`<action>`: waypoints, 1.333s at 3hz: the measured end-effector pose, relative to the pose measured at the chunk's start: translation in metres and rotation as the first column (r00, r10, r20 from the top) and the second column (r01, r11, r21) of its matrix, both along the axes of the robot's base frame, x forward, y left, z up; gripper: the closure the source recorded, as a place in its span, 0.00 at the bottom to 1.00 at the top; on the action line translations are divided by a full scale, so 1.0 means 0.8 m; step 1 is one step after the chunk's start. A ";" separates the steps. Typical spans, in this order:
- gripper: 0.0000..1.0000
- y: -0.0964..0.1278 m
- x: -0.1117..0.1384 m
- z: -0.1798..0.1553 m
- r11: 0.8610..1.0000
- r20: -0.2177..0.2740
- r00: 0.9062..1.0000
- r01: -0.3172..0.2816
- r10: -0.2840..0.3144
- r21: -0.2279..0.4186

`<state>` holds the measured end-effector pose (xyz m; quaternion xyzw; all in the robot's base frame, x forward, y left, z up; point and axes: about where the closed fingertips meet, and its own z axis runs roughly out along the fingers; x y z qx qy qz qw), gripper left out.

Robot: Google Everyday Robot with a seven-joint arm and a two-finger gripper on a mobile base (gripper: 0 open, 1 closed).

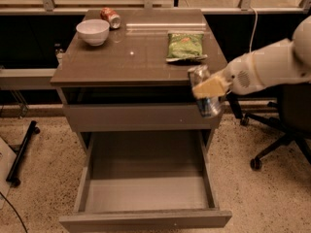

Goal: Pick redbull can from middle drawer and place on counter

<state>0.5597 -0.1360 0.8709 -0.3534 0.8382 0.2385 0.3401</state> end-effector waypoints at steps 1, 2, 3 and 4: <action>1.00 -0.007 0.007 0.047 1.000 0.057 0.998 0.016 -0.016 0.010; 1.00 -0.005 0.006 0.038 1.000 0.047 0.999 0.012 -0.013 0.010; 1.00 0.013 0.027 0.046 1.000 0.081 0.997 0.005 -0.006 0.006; 1.00 0.049 0.065 0.061 0.999 0.137 0.990 -0.040 0.041 -0.013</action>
Offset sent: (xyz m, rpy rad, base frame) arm 0.0050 -0.0061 0.0396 0.0058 -0.0596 -0.0154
